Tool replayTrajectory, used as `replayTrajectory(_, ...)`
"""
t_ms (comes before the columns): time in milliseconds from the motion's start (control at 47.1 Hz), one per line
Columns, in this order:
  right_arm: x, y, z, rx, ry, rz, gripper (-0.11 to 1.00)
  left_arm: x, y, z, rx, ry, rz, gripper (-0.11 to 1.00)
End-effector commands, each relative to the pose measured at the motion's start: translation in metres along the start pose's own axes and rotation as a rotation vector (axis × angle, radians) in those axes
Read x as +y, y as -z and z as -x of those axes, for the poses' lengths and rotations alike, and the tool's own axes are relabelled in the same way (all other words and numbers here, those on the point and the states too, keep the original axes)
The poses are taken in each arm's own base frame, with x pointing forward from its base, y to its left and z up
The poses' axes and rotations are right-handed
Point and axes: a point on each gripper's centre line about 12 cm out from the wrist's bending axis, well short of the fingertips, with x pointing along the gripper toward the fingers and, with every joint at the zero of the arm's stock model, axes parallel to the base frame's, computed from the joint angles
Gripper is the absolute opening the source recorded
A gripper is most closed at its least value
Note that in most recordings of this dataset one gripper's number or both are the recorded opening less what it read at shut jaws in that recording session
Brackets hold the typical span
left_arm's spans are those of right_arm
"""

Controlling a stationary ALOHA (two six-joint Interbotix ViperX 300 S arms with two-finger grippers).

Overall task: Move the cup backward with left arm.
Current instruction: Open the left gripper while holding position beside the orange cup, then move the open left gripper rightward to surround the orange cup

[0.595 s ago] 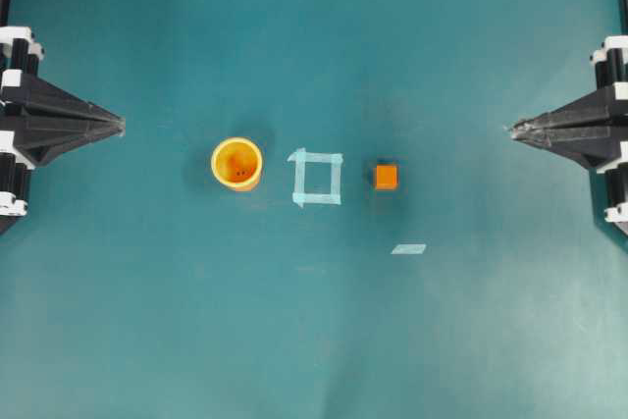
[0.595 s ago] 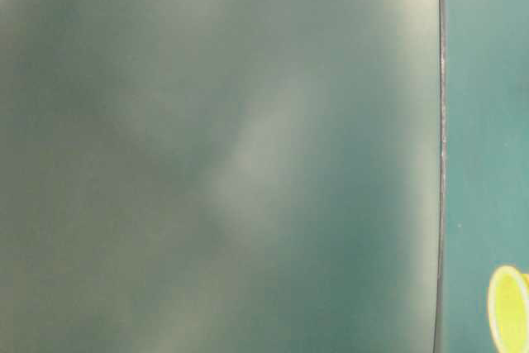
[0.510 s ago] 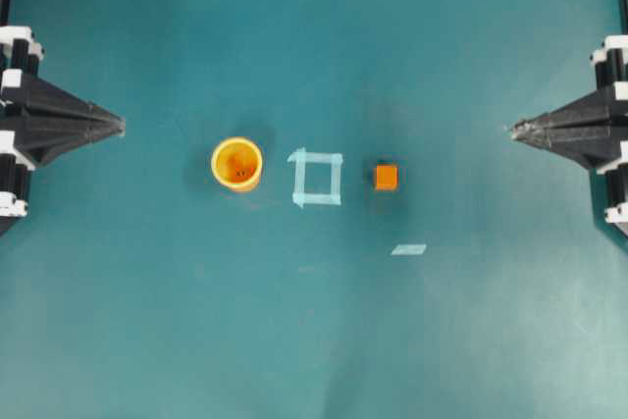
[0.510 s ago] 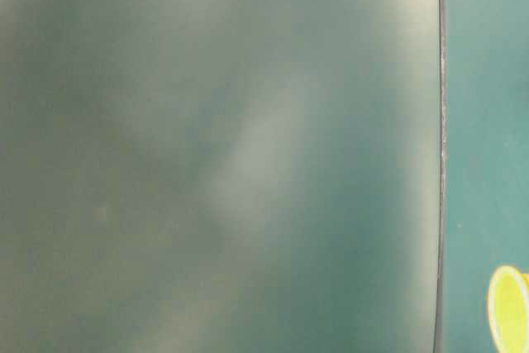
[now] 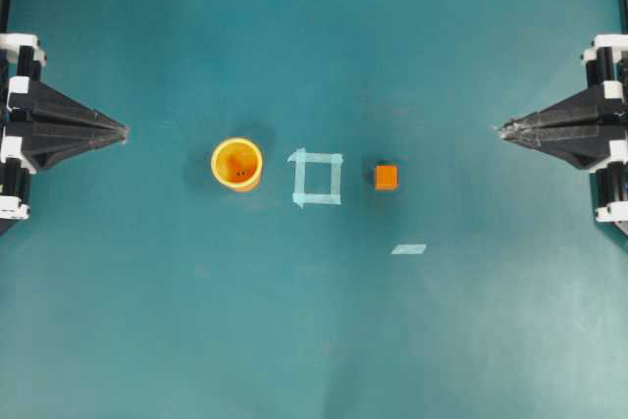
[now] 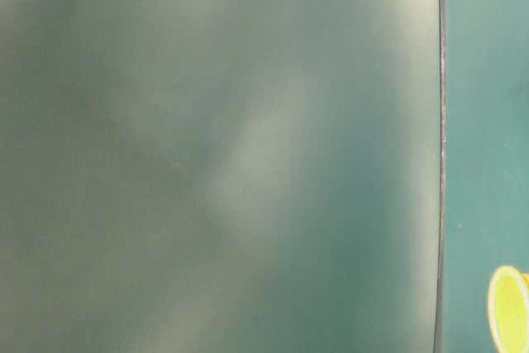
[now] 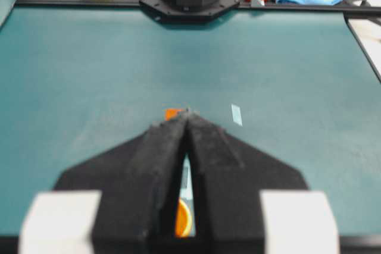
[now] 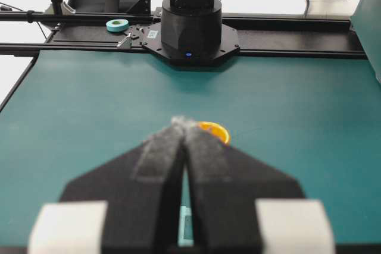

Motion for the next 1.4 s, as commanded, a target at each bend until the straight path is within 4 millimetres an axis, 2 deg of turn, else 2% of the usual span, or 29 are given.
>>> replayTrajectory(0, 0.000, -0.012, -0.003, -0.029, -0.002, 0.001, 0.00, -0.001, -0.002, -0.003, 0.009, 0.003, 0.005, 0.00)
replayTrajectory(127, 0.000, -0.012, -0.004, -0.029, 0.000, 0.002, 0.00, -0.001, 0.000, -0.003, 0.028, 0.003, 0.005, 0.01)
replayTrajectory(212, 0.000, -0.012, -0.004, -0.031, 0.000, 0.000, 0.00, -0.001, 0.000, -0.003, 0.031, 0.003, 0.008, 0.06)
replayTrajectory(361, 0.000, -0.013, -0.003, -0.032, 0.000, 0.000, 0.00, -0.001, 0.002, -0.003, 0.046, 0.003, 0.006, 0.29)
replayTrajectory(446, 0.000, -0.013, -0.003, -0.032, 0.000, 0.000, 0.00, 0.000, 0.002, -0.003, 0.049, 0.001, 0.006, 0.48)
replayTrajectory(552, 0.000, -0.013, -0.003, -0.032, -0.002, 0.000, 0.00, -0.001, 0.002, -0.003, 0.051, 0.003, 0.006, 0.60)
replayTrajectory(722, 0.000, -0.013, -0.004, -0.032, -0.002, 0.000, 0.00, 0.001, 0.006, -0.003, 0.084, -0.005, 0.006, 0.61)
replayTrajectory(1020, 0.000, -0.014, -0.003, -0.035, 0.000, 0.000, 0.00, 0.009, 0.026, 0.000, 0.242, -0.051, 0.060, 0.75)
replayTrajectory(1083, 0.000, -0.014, -0.004, -0.034, -0.002, 0.000, 0.00, 0.011, 0.032, -0.002, 0.271, -0.062, 0.063, 0.76)
replayTrajectory(1232, 0.000, -0.014, -0.004, -0.035, 0.000, 0.000, 0.00, 0.012, 0.062, -0.017, 0.379, -0.061, 0.048, 0.75)
replayTrajectory(1381, 0.000, -0.015, -0.004, -0.038, -0.002, -0.002, 0.00, 0.012, 0.091, -0.034, 0.410, -0.059, 0.045, 0.75)
